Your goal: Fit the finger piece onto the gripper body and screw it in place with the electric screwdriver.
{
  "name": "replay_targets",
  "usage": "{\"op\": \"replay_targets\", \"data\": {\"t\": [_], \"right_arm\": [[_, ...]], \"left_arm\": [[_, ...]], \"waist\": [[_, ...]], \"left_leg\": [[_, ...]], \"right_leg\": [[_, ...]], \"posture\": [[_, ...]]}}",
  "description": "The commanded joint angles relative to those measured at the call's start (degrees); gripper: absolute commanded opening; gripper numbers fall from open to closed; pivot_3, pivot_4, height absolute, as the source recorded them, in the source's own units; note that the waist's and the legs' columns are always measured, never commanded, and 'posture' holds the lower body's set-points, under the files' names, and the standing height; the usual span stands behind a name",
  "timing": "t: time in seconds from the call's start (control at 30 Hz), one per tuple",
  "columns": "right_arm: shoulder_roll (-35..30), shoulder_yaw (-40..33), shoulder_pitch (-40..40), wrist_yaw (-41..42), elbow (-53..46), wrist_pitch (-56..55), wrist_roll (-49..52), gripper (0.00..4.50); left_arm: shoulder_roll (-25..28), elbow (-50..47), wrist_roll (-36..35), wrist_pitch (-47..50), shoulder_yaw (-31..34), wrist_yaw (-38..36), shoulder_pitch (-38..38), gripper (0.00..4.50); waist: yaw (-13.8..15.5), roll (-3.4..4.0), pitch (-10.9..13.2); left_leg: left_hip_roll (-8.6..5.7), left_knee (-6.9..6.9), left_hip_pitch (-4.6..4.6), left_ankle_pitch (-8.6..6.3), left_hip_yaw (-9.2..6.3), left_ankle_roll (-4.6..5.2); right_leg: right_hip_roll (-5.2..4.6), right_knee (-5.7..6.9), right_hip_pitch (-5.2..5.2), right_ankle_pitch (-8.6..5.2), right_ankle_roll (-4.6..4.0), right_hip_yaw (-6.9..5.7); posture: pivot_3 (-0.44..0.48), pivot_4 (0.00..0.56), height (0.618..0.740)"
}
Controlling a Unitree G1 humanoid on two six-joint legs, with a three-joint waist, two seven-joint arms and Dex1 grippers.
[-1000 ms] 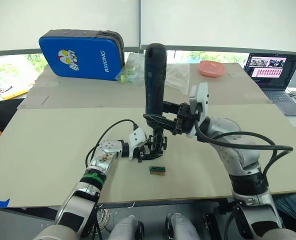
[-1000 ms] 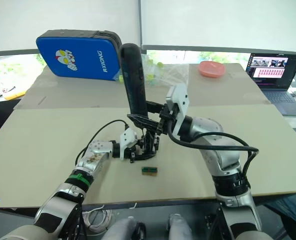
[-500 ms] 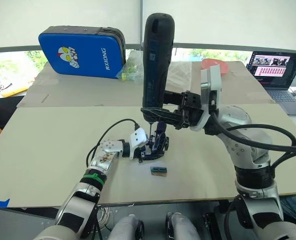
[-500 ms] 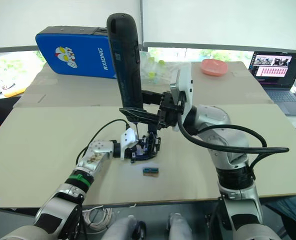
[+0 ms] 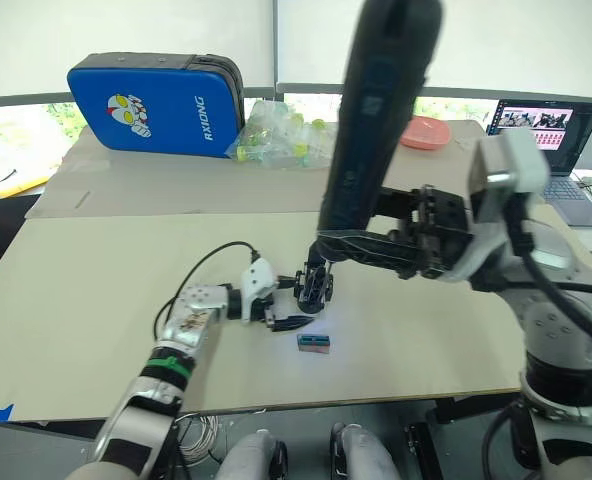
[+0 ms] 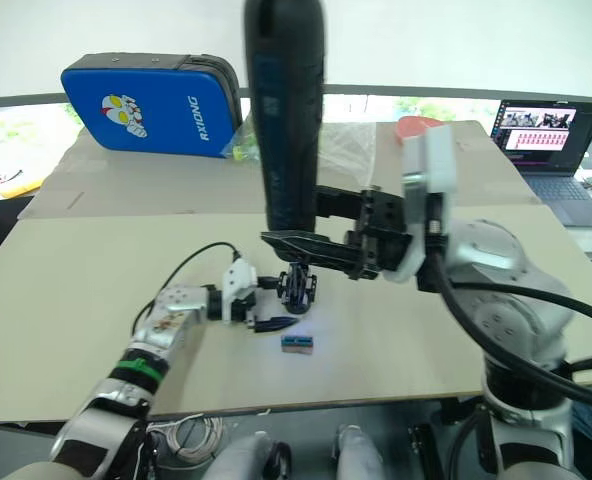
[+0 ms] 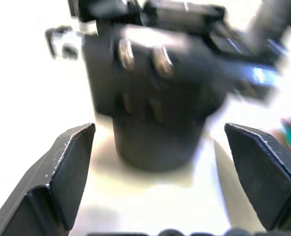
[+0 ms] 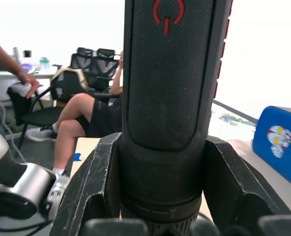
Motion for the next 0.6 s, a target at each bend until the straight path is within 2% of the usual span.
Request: {"op": "replay_targets", "data": {"t": [0.03, 0.17, 0.33, 0.47, 0.6], "right_arm": [[-4.1, -10.0, 4.9, -4.8, -4.2, 0.7, 4.9, 1.88], [-7.8, -19.7, 21.3, -0.3, -6.2, -4.4, -2.4, 1.88], [-4.6, -28.9, 38.3, 1.7, -7.7, -9.9, -6.7, 1.88], [-2.3, -27.5, 42.4, 1.5, -9.3, -13.5, -8.9, 1.88], [-2.2, -20.3, 40.0, 0.9, -12.3, -15.5, -10.5, 1.88]], "left_arm": [[5.6, -0.7, -4.0, 2.9, 4.8, -3.4, 2.4, 4.45], [11.2, 0.7, -8.2, 1.7, 9.5, -8.9, 4.0, 4.45], [16.7, 2.8, -8.9, -6.2, 10.8, -18.2, 6.8, 4.45], [16.8, -2.0, -9.9, -5.9, 9.4, -21.5, 8.6, 4.45], [15.2, -11.8, -10.9, -1.8, 5.5, -22.4, 11.6, 4.45]], "waist": [[0.2, 0.01, 0.0], [0.8, 0.02, 0.0], [1.9, 0.09, 0.1], [2.0, 0.12, 0.1], [1.9, 0.12, 0.2]], "left_leg": [[0.0, -0.06, 0.0, 0.02, 0.0, -0.03], [0.03, -0.27, -0.01, 0.05, -0.01, -0.09], [-0.06, -0.31, -0.06, 0.2, 0.06, -0.34], [-0.1, -0.29, -0.03, 0.13, 0.06, -0.27], [-0.09, -0.27, 0.04, 0.02, 0.06, -0.1]], "right_leg": [[0.0, -0.03, -0.02, -0.01, -0.02, -0.01], [0.02, -0.31, 0.03, -0.02, -0.03, -0.11], [-0.01, -0.45, 0.05, -0.07, 0.05, -0.09], [-0.04, -0.53, 0.16, -0.09, 0.1, -0.06], [-0.03, -0.52, 0.18, -0.23, 0.34, 0.0]], "posture": [[0.0, 0.15, 0.74], [0.0, 0.15, 0.74], [0.0, 0.15, 0.74], [0.0, 0.15, 0.74], [0.0, 0.15, 0.74]]}}
